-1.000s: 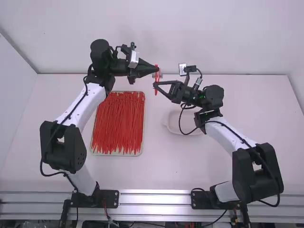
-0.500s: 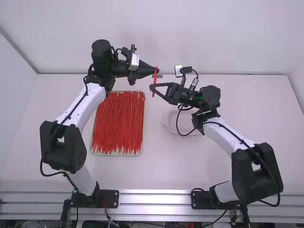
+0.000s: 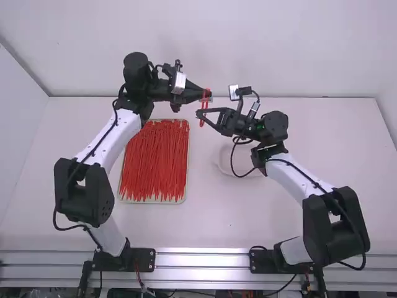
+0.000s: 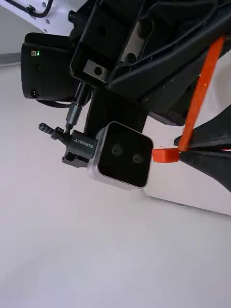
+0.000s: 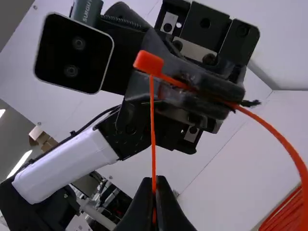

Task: Fasten the cable tie

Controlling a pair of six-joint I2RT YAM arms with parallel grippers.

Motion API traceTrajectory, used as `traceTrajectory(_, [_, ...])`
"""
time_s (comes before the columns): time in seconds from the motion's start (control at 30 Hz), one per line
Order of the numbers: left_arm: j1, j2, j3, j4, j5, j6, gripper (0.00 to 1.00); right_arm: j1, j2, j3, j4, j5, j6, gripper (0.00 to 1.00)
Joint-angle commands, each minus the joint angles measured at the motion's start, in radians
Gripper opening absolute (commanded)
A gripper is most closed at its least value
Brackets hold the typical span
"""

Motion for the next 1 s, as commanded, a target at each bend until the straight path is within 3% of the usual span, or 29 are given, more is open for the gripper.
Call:
traceTrajectory(0.0, [-0.003, 0.011, 0.025, -0.001, 0.015, 0.010, 0.02, -0.014, 0.006, 0.031, 0.004, -0.005, -0.002, 0.00])
traceTrajectory(0.97, [0.026, 0.011, 0.025, -0.003, -0.011, 0.010, 0.02, -0.019, 0.006, 0.031, 0.004, -0.034, 0.002, 0.00])
